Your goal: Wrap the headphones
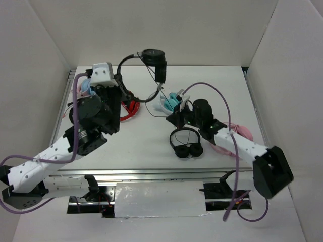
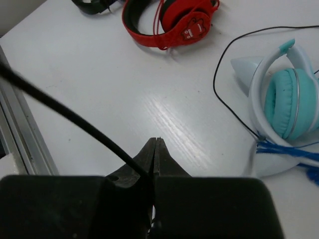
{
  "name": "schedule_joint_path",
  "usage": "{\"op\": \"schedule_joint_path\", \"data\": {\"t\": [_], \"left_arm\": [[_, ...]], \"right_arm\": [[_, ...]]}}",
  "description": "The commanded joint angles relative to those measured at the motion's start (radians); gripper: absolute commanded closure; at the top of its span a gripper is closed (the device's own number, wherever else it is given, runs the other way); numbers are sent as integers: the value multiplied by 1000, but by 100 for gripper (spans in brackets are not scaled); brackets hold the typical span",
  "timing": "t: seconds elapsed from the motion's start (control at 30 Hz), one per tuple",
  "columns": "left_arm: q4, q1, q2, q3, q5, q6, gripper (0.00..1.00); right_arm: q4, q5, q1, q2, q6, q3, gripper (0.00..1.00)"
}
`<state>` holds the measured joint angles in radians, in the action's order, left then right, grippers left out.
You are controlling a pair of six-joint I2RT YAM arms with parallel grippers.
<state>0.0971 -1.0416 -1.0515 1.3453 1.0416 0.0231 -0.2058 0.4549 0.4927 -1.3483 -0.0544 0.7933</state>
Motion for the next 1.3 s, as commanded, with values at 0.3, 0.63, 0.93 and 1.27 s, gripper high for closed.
{"op": "schedule_joint_path", "data": {"t": [0.3,0.63,0.93,1.27], "left_arm": [[-285,558,-211,146,-184,451,100],[-379,427,-376,81,-270,223,100],[-272,229,-395,-194,-343,84,100],[-117,103,-148,-393,-586,-12,100]], "right_arm": [[186,-588,280,482,43,-86,100],[32,-710,345,376,559,104,100],[222,-302,189,230,858,346,100],[573,39,4,18,927,581,100]]}}
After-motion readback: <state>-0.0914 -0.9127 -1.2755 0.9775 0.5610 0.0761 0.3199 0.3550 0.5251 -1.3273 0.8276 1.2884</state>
